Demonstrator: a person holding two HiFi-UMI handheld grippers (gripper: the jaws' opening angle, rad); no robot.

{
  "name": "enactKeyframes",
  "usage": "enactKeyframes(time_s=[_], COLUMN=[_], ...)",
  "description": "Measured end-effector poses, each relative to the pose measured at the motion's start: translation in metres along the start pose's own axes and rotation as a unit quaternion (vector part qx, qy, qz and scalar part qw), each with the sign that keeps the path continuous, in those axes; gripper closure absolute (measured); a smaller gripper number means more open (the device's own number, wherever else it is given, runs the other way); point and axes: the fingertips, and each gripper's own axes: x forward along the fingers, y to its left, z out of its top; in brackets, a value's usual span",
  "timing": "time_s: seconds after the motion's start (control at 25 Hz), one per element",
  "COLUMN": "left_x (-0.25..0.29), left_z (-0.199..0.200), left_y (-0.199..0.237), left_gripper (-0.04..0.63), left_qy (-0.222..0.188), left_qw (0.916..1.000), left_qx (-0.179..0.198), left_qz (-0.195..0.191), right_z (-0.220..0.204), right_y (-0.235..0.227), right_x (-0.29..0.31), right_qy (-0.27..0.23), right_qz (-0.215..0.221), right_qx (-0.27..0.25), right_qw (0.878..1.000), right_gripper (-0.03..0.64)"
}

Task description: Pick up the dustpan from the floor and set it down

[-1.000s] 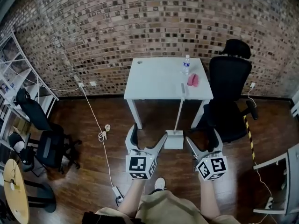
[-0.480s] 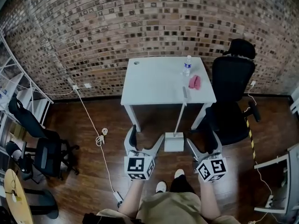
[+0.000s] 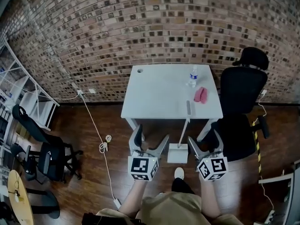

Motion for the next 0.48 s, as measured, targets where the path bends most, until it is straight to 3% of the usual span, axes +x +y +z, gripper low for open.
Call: enactKeyframes(time_s=[0.24, 0.48], left_x=[0.079, 0.122], left_z=[0.015, 0.009], left_y=[0.003, 0.007], left_gripper=[0.155, 0.158], left_qy=[-0.006, 0.012], left_qw=[0.9998, 0.9992], left_qx=[0.01, 0.003], left_qz=[0.014, 0.037], right_z=[0.022, -0.001], right_y=[-0.058, -0.105], right_x=[0.063, 0.091], right_qy=[-0.014, 0.024], right_qz=[0.014, 0.015], right_qx=[0.0, 0.021], right_qw=[1.0, 0.999], right_gripper=[0.133, 0.153])
